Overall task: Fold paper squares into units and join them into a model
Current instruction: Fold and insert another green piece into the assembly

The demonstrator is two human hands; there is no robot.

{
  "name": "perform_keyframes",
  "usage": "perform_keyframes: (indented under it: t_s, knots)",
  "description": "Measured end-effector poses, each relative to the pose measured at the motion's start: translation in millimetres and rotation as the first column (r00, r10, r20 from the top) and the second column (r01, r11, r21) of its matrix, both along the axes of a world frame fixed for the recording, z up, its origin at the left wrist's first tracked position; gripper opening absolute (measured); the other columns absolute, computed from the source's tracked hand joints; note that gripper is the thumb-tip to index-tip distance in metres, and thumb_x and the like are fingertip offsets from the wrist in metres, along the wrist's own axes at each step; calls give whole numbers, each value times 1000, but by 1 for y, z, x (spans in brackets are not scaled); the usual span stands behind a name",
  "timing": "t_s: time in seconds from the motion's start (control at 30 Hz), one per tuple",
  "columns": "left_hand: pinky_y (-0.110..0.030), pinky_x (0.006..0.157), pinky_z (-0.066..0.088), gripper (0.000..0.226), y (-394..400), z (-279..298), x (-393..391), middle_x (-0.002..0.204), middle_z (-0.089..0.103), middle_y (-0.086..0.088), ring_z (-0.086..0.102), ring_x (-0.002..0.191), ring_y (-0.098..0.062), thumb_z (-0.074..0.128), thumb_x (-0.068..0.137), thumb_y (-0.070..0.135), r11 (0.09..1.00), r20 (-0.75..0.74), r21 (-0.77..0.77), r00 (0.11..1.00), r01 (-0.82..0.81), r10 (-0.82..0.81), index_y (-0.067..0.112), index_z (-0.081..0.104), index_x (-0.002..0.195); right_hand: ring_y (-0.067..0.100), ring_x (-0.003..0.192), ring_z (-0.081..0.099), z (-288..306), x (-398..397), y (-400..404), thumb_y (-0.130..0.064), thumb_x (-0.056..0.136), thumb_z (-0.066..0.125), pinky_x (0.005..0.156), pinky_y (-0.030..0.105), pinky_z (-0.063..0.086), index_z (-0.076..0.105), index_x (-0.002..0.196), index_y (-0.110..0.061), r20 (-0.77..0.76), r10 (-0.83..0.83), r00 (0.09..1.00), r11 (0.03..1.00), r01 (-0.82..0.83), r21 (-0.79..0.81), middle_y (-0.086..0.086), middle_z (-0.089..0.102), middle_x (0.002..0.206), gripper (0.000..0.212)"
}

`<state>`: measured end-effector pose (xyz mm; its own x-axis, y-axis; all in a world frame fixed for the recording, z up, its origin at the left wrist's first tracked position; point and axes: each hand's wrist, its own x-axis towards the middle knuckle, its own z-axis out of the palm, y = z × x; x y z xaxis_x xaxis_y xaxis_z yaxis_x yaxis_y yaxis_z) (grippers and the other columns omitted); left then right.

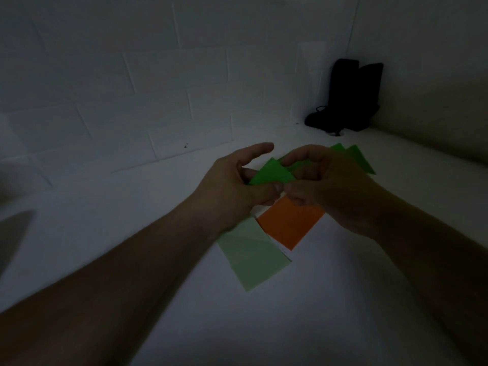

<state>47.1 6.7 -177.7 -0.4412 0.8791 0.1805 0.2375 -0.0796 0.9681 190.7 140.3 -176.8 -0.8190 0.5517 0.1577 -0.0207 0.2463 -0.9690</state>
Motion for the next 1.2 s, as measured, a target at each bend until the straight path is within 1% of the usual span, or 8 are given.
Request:
perform_keyframes:
  t_s: [0.17, 0.27, 0.47, 0.53, 0.67, 1.0, 1.1, 1.2]
  knots:
    - [-32, 79, 63, 69, 3, 1, -4, 90, 77, -18, 76, 76, -25, 78, 84, -1, 1000, 119, -30, 993, 1, 2, 23, 54, 144, 20, 60, 62, 5, 2, -1, 12, 80, 73, 63, 35, 53, 66, 107, -11, 2, -51, 999, 998, 51, -23, 10, 65, 63, 36]
    - [-40, 85, 63, 64, 4, -1, -8, 86, 77, -18, 74, 76, -24, 77, 87, 4, 999, 86, -52, 996, 2, 2, 23, 53, 143, 22, 61, 61, 6, 3, 2, 11, 80, 73, 64, 34, 55, 65, 113, -14, 5, -102, 995, 995, 102, -11, 18, 64, 71, 42]
    - [-39, 86, 62, 63, 4, -3, -6, 79, 75, -15, 72, 73, -22, 75, 89, 2, 999, 28, -40, 999, 32, -31, 22, 51, 143, 31, 75, 72, 0, -2, -2, 5, 80, 74, 76, 47, 61, 55, 135, -25, 94, -112, 989, 990, 103, 99, 11, 76, 81, 65]
    - [-47, 91, 61, 63, 5, -3, -7, 80, 76, -16, 72, 74, -23, 75, 89, 3, 998, 12, -47, 999, 30, -30, 24, 51, 143, 31, 77, 74, 0, -2, -4, 5, 77, 76, 75, 46, 62, 57, 132, -27, 93, -131, 987, 984, 118, 135, 10, 76, 80, 66]
    - [-59, 93, 57, 64, 5, -4, -5, 85, 77, -17, 73, 80, -28, 76, 89, 5, 998, -23, -52, 1000, 18, -19, 32, 50, 141, 24, 69, 70, 0, -2, -4, 11, 77, 72, 67, 36, 58, 58, 129, -24, 63, -137, 989, 989, 133, 65, 9, 75, 74, 64]
    - [-61, 91, 57, 66, 4, -4, -7, 81, 77, -12, 74, 83, -36, 76, 88, 5, 998, -53, -64, 999, -3, 0, 36, 49, 140, 20, 67, 69, 2, -2, -3, 11, 81, 71, 67, 33, 59, 53, 135, -24, 74, -98, 992, 994, 100, -30, 9, 75, 76, 67]
    - [-64, 88, 57, 69, 4, -4, -9, 83, 77, -14, 72, 88, -45, 77, 87, 4, 997, -25, -66, 999, -25, 24, 33, 50, 143, 21, 74, 71, 4, 0, 0, 10, 81, 73, 79, 47, 62, 53, 138, -18, 71, -91, 993, 994, 95, -60, 8, 76, 78, 67]
    - [-63, 88, 57, 70, 4, -3, -10, 81, 77, -10, 73, 84, -40, 80, 85, 9, 998, -36, -62, 999, -32, 29, 35, 50, 142, 20, 74, 72, 3, 2, 3, 9, 80, 74, 78, 44, 63, 51, 138, -20, 54, -96, 994, 994, 99, -51, 6, 74, 75, 69]
